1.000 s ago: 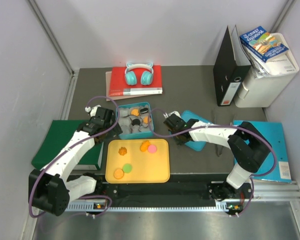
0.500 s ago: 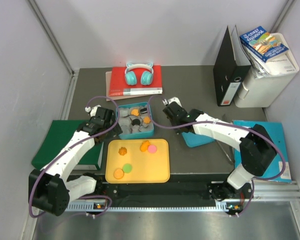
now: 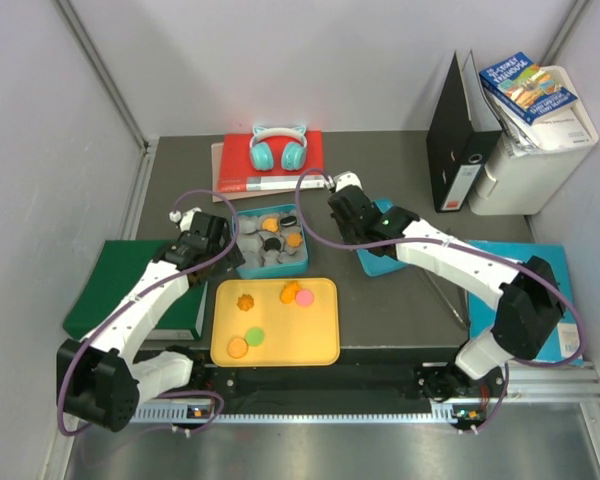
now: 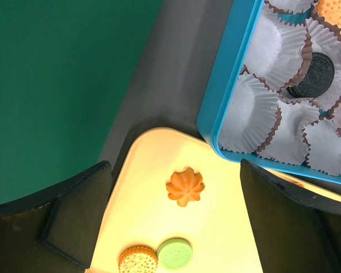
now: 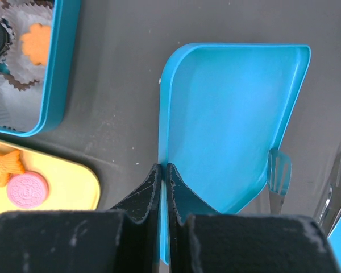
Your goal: Pack the cookies
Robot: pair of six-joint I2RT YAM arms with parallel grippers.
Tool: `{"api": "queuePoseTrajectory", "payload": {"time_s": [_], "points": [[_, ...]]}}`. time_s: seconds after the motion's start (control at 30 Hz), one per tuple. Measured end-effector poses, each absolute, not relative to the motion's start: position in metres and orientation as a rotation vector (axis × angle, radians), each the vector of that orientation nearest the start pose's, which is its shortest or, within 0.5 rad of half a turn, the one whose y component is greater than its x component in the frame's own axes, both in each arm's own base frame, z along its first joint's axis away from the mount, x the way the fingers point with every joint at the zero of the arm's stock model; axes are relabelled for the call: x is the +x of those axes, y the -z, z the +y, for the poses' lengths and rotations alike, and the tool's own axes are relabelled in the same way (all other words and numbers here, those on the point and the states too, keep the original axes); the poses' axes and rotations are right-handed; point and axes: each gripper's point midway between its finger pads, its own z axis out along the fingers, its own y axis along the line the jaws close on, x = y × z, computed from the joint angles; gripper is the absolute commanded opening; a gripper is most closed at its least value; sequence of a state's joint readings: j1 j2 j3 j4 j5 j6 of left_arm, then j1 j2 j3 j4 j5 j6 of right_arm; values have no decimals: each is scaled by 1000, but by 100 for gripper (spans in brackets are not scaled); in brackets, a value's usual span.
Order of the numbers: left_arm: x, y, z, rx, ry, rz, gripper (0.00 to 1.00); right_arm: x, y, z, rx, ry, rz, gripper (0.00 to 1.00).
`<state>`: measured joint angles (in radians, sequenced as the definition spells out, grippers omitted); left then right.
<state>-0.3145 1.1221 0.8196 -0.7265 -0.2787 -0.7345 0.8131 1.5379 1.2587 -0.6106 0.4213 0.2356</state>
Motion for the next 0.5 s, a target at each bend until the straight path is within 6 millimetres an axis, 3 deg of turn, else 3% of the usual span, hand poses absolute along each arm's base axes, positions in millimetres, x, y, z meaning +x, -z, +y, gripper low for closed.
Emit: {"api": "queuePoseTrajectory", "payload": {"time_s": [0.17, 0.5], "points": [[255, -106, -60, -626, 44, 2457, 98, 311, -173, 242, -484, -41, 2269, 0], [264, -119, -63, -630, 68, 2427, 98, 322, -253, 273, -436, -260, 2108, 0]]}}
